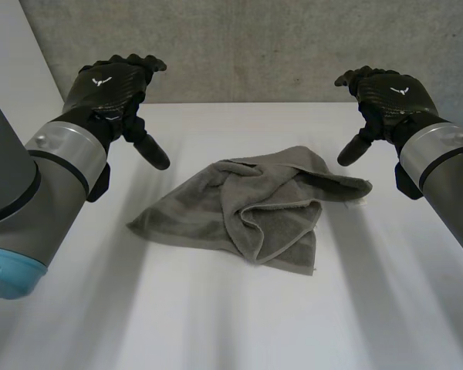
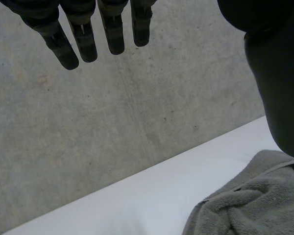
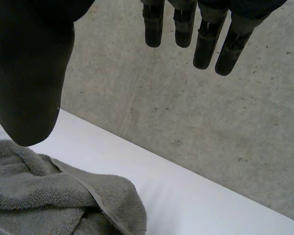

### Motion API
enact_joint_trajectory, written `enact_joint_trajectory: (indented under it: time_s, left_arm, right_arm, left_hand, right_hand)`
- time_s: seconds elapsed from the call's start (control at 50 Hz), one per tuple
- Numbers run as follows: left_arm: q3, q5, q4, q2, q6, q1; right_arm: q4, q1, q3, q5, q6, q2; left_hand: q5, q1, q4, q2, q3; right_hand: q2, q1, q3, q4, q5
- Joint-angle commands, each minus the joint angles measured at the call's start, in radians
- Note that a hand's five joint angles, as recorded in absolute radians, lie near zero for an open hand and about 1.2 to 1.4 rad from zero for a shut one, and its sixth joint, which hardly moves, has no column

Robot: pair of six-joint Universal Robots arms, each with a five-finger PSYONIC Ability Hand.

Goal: Fold the towel.

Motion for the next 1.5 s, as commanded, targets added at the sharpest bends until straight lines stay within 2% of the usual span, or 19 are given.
enact_joint_trajectory:
  time_s: [0.02,0.3,0.42,0.58,0.72,0.96,1.0,1.04,1.06,1.1,1.12,1.16,1.18,1.2,1.22,1.24,1.26,1.38,1.5]
  left_arm:
    - [0.014,0.000,-0.027,-0.004,-0.022,0.002]
    - [0.006,0.003,-0.017,-0.021,-0.017,0.005]
    - [0.017,0.011,0.000,-0.091,-0.006,0.047]
    - [0.112,0.014,0.040,-0.298,0.018,0.096]
    - [0.262,0.020,0.131,-0.519,0.110,0.103]
    - [0.381,0.017,0.069,-0.708,0.219,0.099]
    - [0.381,0.018,0.054,-0.713,0.221,0.099]
    - [0.381,0.026,0.028,-0.714,0.218,0.096]
    - [0.381,0.026,0.028,-0.714,0.218,0.096]
    - [0.381,0.061,0.002,-0.713,0.213,0.090]
    - [0.381,0.061,0.002,-0.713,0.213,0.090]
    - [0.379,0.083,-0.017,-0.713,0.213,0.087]
    - [0.379,0.104,-0.036,-0.714,0.213,0.085]
    - [0.379,0.121,-0.058,-0.714,0.213,0.083]
    - [0.379,0.121,-0.058,-0.714,0.213,0.083]
    - [0.381,0.132,-0.073,-0.714,0.213,0.080]
    - [0.381,0.135,-0.082,-0.710,0.211,0.077]
    - [0.362,0.130,-0.093,-0.679,0.201,0.062]
    - [0.206,0.144,-0.086,-0.488,0.153,0.091]
  right_arm:
    - [-0.001,-0.002,0.006,-0.003,-0.001,0.000]
    - [0.001,0.000,0.000,-0.001,-0.005,0.002]
    - [-0.004,0.000,-0.027,-0.017,-0.027,0.026]
    - [0.012,0.006,-0.191,-0.009,-0.130,0.227]
    - [0.016,0.015,-0.442,0.002,-0.202,0.514]
    - [0.144,0.006,-0.760,0.005,-0.202,0.827]
    - [0.156,0.003,-0.789,0.005,-0.202,0.852]
    - [0.165,0.000,-0.836,0.005,-0.202,0.879]
    - [0.165,0.000,-0.836,0.005,-0.202,0.879]
    - [0.167,-0.003,-0.862,0.003,-0.203,0.890]
    - [0.167,-0.003,-0.863,0.003,-0.203,0.890]
    - [0.182,-0.009,-0.873,-0.005,-0.205,0.893]
    - [0.182,-0.009,-0.873,-0.005,-0.205,0.893]
    - [0.197,-0.011,-0.873,-0.008,-0.203,0.889]
    - [0.197,-0.011,-0.873,-0.008,-0.203,0.889]
    - [0.216,-0.011,-0.873,-0.006,-0.199,0.879]
    - [0.234,-0.011,-0.863,-0.006,-0.191,0.864]
    - [0.300,-0.009,-0.781,-0.049,-0.191,0.754]
    - [0.332,-0.015,-0.557,-0.201,-0.249,0.522]
  left_hand:
    - [-0.046,-0.047,-0.049,-0.044,-0.030]
    - [-0.058,-0.058,-0.061,-0.056,-0.042]
    - [-0.061,-0.061,-0.064,-0.059,-0.045]
    - [-0.055,-0.055,-0.058,-0.053,-0.039]
    - [-0.046,-0.047,-0.049,-0.044,-0.030]
    - [0.036,0.036,0.033,0.038,0.052]
    - [0.077,0.077,0.074,0.079,0.093]
    - [0.261,0.260,0.258,0.263,0.277]
    - [0.262,0.262,0.259,0.264,0.278]
    - [0.397,0.396,0.394,0.399,0.412]
    - [0.397,0.397,0.394,0.399,0.413]
    - [0.480,0.479,0.477,0.482,0.495]
    - [0.581,0.581,0.578,0.583,0.597]
    - [0.766,0.765,0.763,0.767,0.781]
    - [0.767,0.767,0.764,0.769,0.783]
    - [1.064,1.063,1.061,1.066,1.079]
    - [1.154,1.153,1.151,1.156,1.169]
    - [1.155,1.154,1.152,1.156,1.170]
    - [1.155,1.154,1.152,1.156,1.170]
  right_hand:
    - [-0.073,-0.056,-0.072,-0.078,-0.058]
    - [-0.073,-0.056,-0.072,-0.078,-0.058]
    - [-0.073,-0.056,-0.072,-0.078,-0.058]
    - [-0.073,-0.056,-0.072,-0.078,-0.058]
    - [-0.073,-0.056,-0.072,-0.078,-0.058]
    - [-0.073,-0.056,-0.072,-0.078,-0.058]
    - [-0.001,0.015,0.000,-0.006,0.014]
    - [0.236,0.252,0.236,0.231,0.251]
    - [0.237,0.253,0.238,0.232,0.252]
    - [0.511,0.528,0.512,0.506,0.526]
    - [0.513,0.529,0.514,0.508,0.528]
    - [0.874,0.891,0.875,0.870,0.890]
    - [0.877,0.893,0.878,0.872,0.892]
    - [1.146,1.163,1.147,1.141,1.161]
    - [1.149,1.165,1.150,1.144,1.164]
    - [1.149,1.165,1.150,1.144,1.164]
    - [1.149,1.165,1.150,1.144,1.164]
    - [1.149,1.165,1.150,1.144,1.164]
    - [1.149,1.165,1.150,1.144,1.164]
